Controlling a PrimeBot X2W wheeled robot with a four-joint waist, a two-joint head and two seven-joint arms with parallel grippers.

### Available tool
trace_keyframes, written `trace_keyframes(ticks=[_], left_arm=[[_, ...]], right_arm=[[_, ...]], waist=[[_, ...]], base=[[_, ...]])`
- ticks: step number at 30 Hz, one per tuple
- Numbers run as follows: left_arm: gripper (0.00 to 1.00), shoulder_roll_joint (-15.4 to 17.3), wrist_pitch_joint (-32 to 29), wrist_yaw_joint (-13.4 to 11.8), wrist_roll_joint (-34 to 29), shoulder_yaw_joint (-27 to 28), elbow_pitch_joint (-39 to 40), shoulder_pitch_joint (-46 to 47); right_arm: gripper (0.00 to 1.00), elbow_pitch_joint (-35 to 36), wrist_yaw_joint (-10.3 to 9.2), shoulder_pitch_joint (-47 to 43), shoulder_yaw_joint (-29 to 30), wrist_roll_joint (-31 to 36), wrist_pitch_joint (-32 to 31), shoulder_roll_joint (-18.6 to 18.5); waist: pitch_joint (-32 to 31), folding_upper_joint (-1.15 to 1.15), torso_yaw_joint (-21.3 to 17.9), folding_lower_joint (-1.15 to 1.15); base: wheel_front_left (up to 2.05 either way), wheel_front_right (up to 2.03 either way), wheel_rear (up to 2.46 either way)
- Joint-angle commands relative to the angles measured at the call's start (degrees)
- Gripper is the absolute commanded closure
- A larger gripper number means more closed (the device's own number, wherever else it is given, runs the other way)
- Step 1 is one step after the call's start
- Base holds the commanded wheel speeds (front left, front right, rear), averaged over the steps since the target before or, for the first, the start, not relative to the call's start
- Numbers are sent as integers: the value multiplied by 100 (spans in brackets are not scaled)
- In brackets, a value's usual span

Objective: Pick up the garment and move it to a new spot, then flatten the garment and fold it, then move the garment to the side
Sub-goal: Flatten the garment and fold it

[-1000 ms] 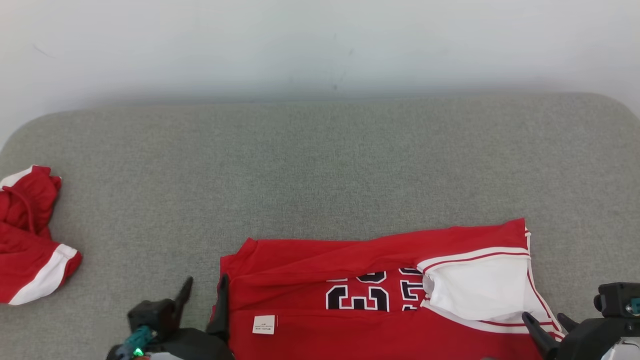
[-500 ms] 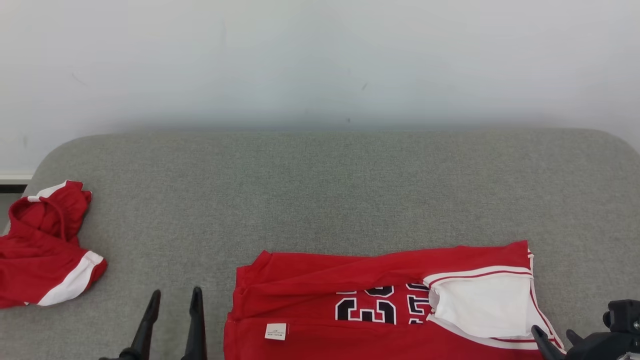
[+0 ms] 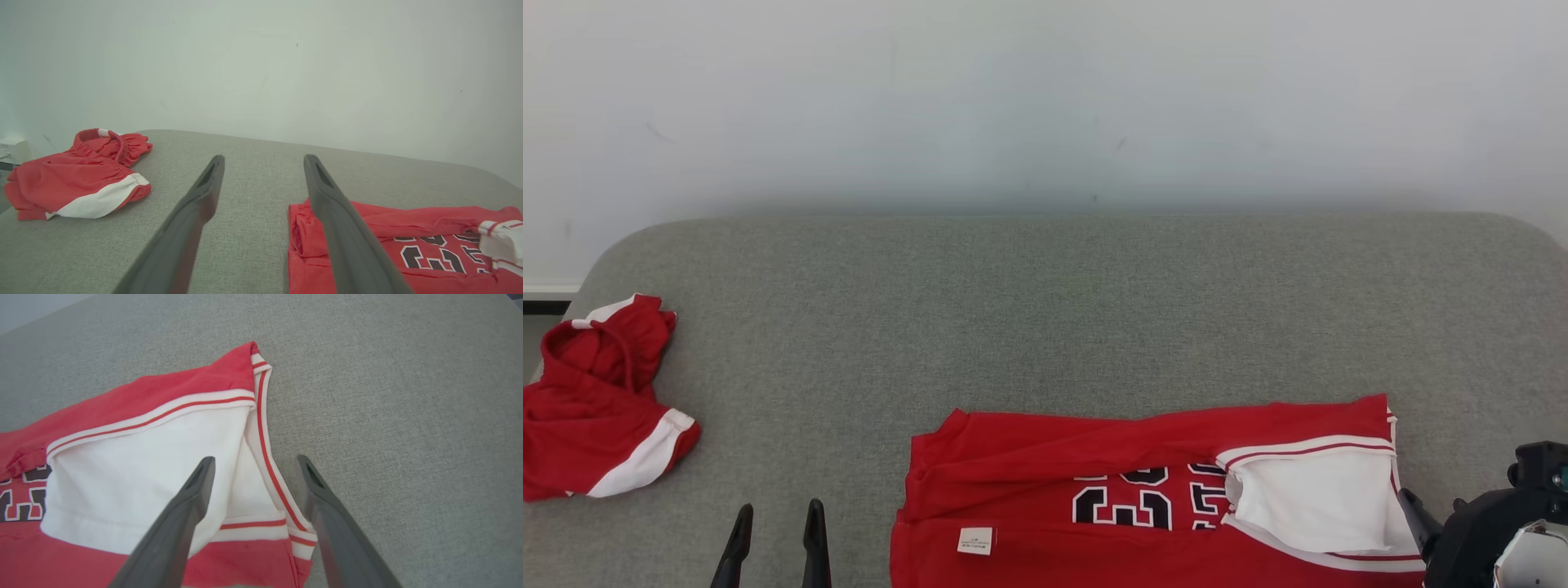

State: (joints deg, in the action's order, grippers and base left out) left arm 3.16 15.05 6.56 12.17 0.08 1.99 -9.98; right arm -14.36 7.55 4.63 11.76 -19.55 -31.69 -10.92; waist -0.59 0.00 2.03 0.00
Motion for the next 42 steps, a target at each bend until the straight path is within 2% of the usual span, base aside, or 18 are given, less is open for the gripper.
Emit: trace_keyframes(ticks=[1,15,27,28,29,30,36,42], left_arm=[[0,-24,15,30,-50,22,4,-11],[0,-27,15,87,-163,5,-336,557],[0,-28,15,88,-126,-50,-360,685],[0,-28,15,89,-127,-42,-362,690],[0,-28,15,90,-125,-37,-361,694],[0,-28,15,91,-127,-29,-363,693],[0,-29,15,93,-149,19,-369,631],[0,-29,15,93,-133,54,-350,579]], right_arm=[[0,-109,-13,104,15,67,5,-55],[0,-1373,-13,1026,-141,272,-48,-173],[0,-2189,-13,1221,-201,559,-252,-57],[17,-2224,-13,1223,-214,537,-258,-46],[80,-2245,-13,1222,-225,520,-254,-42],[100,-2253,-13,1220,-245,517,-241,-48],[100,-2258,-20,1277,-105,558,-96,-213],[100,-2116,-20,1242,308,773,54,-486]], waist=[[29,0,45,0],[488,0,263,0],[682,0,372,0],[683,0,373,0],[683,0,373,0],[682,0,372,0],[664,0,340,0],[605,0,267,0]], base=[[0,0,0],[0,0,0],[0,0,0],[0,0,0],[0,0,0],[0,0,0],[0,0,0],[0,0,0]])
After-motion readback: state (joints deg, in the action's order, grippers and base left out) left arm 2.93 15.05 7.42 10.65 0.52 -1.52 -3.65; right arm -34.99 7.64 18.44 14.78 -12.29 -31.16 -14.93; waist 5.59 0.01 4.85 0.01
